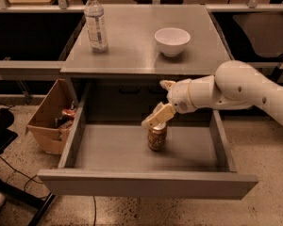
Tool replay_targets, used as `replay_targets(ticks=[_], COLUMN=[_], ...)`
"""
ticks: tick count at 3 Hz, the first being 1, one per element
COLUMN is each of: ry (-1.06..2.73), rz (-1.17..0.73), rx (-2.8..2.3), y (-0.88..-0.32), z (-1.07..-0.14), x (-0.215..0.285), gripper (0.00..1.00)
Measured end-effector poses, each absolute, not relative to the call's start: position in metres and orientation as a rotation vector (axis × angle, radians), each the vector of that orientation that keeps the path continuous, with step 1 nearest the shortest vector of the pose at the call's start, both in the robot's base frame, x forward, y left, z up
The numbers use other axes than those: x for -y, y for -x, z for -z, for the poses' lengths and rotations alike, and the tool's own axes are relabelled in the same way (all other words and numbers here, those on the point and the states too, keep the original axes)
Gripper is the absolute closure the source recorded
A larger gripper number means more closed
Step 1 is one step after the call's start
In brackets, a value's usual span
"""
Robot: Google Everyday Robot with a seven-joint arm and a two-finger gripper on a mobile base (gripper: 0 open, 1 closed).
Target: Place orange can into top drawer
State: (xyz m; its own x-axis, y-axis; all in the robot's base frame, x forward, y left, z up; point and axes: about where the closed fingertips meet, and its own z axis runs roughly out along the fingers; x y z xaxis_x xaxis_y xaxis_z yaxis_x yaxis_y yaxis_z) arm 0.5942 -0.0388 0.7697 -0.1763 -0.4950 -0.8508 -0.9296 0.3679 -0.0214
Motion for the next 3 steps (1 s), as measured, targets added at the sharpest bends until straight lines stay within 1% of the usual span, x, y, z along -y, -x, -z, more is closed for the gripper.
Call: replay_targets(ticks=[2, 3], ry=[1.479, 1.517], rz=[-0.470, -0.407], rx=[-1.806, -1.894], y=[-0.611, -0.573], z=[-0.936, -0.987], x=[0.039, 0.069], gripper=[0.00, 0.00])
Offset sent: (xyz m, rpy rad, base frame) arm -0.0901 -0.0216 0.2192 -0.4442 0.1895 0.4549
